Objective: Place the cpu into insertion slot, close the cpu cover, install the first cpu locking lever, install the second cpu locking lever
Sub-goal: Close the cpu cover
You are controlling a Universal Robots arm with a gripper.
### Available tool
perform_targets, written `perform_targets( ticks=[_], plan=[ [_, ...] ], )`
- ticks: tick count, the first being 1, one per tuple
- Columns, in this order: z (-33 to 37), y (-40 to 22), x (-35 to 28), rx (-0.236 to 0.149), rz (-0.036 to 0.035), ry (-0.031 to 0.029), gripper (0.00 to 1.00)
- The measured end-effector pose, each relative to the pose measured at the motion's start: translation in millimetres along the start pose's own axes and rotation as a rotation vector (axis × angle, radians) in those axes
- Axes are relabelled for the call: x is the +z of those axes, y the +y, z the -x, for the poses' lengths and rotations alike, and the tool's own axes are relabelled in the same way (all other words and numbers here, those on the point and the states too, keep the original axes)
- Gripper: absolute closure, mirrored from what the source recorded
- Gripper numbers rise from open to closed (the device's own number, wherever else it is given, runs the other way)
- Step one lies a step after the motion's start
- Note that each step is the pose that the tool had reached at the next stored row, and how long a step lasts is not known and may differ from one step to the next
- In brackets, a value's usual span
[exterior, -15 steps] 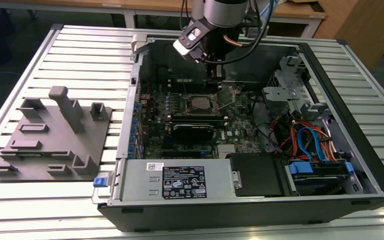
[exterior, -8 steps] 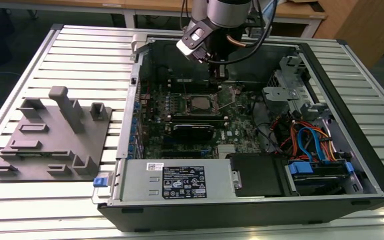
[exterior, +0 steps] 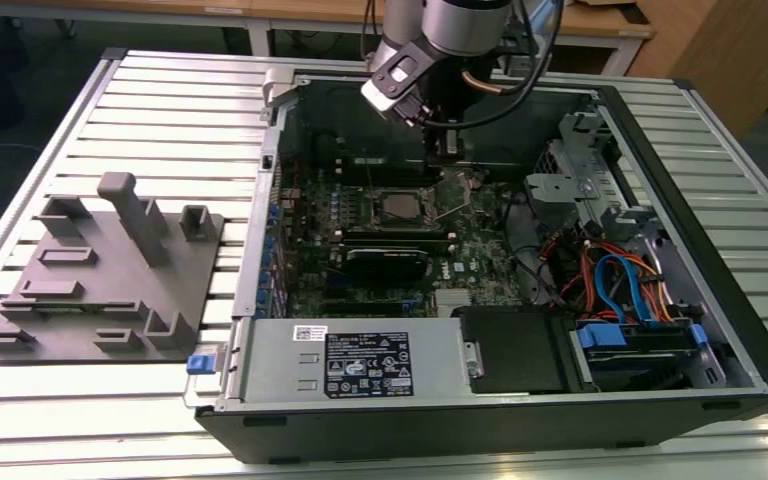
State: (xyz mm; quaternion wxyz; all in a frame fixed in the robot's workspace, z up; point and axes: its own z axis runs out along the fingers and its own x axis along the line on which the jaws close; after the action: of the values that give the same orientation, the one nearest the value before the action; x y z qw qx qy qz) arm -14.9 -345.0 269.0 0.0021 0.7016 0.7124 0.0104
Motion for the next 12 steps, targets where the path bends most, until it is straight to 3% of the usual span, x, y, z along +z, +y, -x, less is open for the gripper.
perform_targets(
  ticks=[12],
  plan=[
    [0.0,3.5,0.1,0.0,0.0,0.0,0.9]
  ],
)
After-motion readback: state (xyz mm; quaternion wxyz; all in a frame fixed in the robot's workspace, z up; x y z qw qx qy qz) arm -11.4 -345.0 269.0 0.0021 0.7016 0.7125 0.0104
